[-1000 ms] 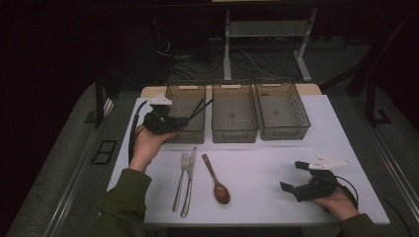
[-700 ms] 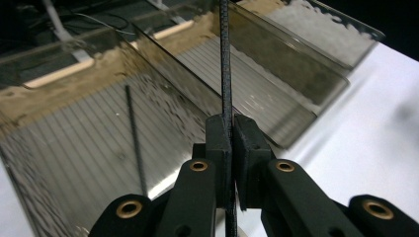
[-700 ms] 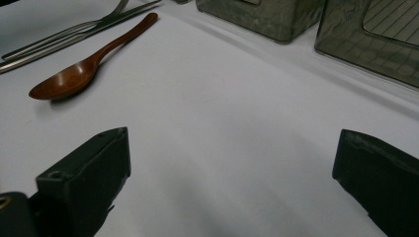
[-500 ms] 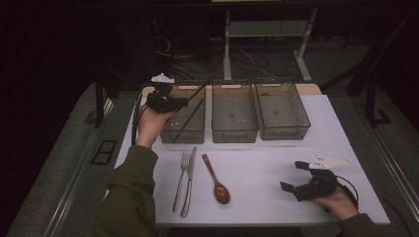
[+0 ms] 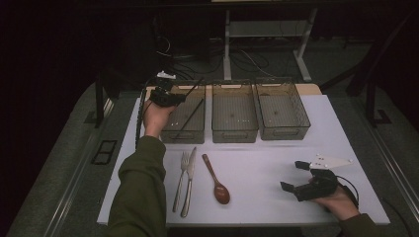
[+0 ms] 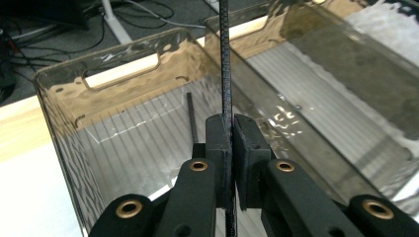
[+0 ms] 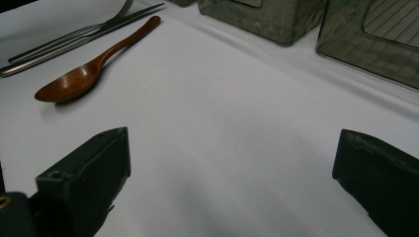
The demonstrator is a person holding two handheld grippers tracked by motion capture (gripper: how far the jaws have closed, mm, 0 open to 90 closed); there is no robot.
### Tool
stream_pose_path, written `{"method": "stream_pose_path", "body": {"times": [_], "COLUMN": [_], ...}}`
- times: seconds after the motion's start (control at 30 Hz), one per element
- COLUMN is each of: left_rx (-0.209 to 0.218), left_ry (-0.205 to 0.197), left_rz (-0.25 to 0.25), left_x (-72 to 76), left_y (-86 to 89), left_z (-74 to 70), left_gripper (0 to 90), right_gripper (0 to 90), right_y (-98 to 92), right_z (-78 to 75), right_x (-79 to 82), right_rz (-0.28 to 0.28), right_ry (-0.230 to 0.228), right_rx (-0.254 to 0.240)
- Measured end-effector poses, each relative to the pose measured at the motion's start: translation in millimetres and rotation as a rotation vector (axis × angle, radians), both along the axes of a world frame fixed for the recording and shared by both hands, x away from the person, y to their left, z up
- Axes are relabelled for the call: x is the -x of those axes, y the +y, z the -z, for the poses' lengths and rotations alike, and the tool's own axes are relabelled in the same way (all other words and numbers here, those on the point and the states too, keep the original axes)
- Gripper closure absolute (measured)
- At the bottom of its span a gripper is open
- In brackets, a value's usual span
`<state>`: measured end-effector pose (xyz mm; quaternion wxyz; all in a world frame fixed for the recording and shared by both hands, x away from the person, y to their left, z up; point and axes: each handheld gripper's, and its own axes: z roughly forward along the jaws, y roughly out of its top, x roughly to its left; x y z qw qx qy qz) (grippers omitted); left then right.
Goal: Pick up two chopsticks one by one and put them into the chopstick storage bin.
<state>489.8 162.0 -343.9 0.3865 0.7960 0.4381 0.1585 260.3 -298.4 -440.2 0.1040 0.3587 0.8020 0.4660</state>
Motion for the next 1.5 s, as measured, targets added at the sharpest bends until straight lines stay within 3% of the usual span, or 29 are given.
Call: {"method": "stream_pose_path", "body": {"times": [0.33, 0.83, 1.07, 1.5], "left_rx": [-0.02, -0.056, -0.068, -0.044], "left_ry": [0.053, 0.095, 0.066, 0.015], "left_rz": [-0.05, -0.091, -0.101, -0.032], "left_x": [-14.0, -21.9, -19.9, 0.7], "left_y": [1.2, -3.4, -2.4, 0.4], "left_z": [21.6, 35.4, 30.9, 5.1], "left_gripper": [84.9, 84.3, 72.2, 50.3], "right_gripper": [0.8, 0.8, 0.8, 0.8], "right_y": [-0.4, -0.5, -0.9, -0.7], "right_z": [0.2, -0.2, -0.6, -0.3], "right_x": [-0.2, 0.2, 0.6, 0.2], "right_rz": [-0.005, -0.007, -0.007, -0.001], "right_ry": [-0.002, -0.002, 0.0, -0.001], "right_rx": [-0.001, -0.004, -0.006, -0.002]}}
